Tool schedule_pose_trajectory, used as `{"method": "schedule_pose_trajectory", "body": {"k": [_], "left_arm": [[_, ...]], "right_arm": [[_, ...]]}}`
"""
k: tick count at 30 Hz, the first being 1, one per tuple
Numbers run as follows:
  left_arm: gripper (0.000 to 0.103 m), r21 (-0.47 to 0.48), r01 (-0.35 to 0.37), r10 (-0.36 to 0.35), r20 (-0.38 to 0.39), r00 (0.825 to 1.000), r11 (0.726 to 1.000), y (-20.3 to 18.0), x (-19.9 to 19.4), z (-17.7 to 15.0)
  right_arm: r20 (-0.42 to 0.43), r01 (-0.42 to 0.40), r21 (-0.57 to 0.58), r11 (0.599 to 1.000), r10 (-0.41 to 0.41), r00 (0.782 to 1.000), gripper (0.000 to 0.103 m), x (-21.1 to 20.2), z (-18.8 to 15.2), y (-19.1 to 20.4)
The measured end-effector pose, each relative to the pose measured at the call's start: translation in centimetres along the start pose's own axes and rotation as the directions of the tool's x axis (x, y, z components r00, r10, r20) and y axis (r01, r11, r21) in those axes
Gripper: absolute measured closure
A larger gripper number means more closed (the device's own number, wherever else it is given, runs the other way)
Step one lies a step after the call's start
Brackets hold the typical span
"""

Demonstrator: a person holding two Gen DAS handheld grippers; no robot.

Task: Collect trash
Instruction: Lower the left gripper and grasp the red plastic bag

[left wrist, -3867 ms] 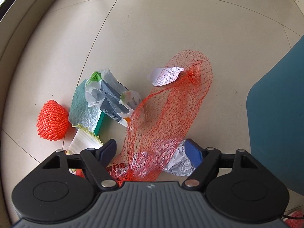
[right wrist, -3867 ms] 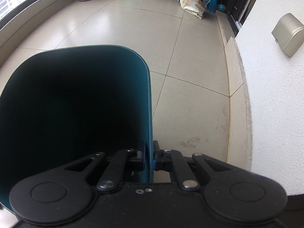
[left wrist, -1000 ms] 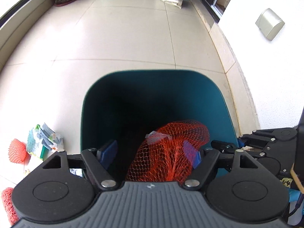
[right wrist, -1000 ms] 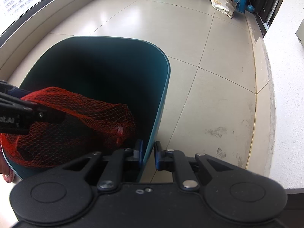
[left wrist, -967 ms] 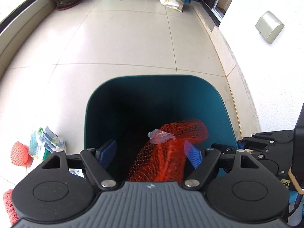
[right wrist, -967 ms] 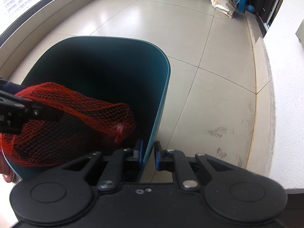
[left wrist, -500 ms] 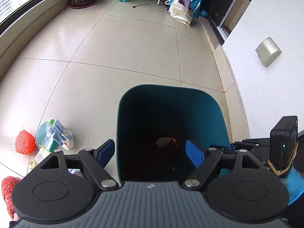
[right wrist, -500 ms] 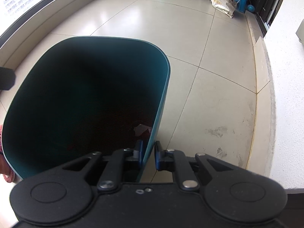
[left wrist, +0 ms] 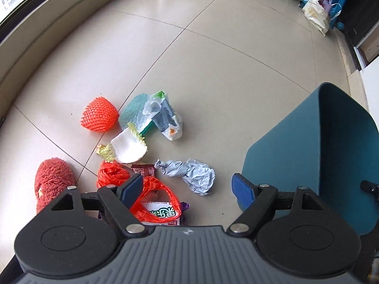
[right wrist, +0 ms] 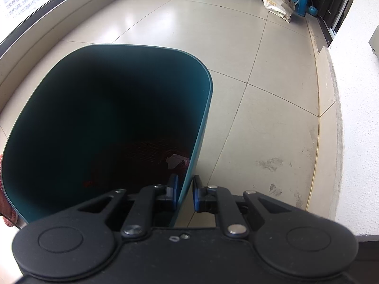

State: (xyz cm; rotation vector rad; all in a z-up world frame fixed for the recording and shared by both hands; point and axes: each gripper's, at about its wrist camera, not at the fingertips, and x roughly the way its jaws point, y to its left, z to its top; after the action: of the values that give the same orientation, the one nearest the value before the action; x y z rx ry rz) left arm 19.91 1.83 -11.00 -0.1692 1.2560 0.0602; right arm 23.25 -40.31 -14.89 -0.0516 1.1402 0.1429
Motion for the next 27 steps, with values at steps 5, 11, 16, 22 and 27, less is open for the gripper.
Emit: {"method": "schedule_pose_trajectory", "body": {"k": [5,11,16,22,27], "left_arm": [[0.021,-0.108,-0.094,0.086,-0.072,0.994,0.990,4.5,6.1,1.1],[0.021,-0.207,-0.163,0.122,-0.194,0.973,0.965,9.0,13.1,1.1],[0.021,-0.193,-0.214,0.160,-0.259,0.953,0.958,10.4,17.4,0.4],[0.021,-0.170,-0.268,0.211,-0.293,0.932,0.948,11.1,20.4,-0.9],[0.031,-0.144,-0.289,0.241,-0.280,0.929,0.946,11.2,20.8,-1.5]], "right_arm": [[0.006,-0.008,-0.001,1.000,0.008,1.000,0.091,0.0,-0.1,0.0],[0.003,0.003,-0.013,1.000,-0.003,1.000,0.091,-0.1,-0.1,0.2],[-0.002,-0.001,-0.005,1.000,0.001,1.000,0.091,-0.2,0.1,0.3],[-0.008,0.001,-0.002,1.000,-0.001,1.000,0.091,0.0,0.2,0.3],[-0.014,0.011,-0.009,1.000,-0.011,1.000,0.091,0.3,0.3,0.6]]}}
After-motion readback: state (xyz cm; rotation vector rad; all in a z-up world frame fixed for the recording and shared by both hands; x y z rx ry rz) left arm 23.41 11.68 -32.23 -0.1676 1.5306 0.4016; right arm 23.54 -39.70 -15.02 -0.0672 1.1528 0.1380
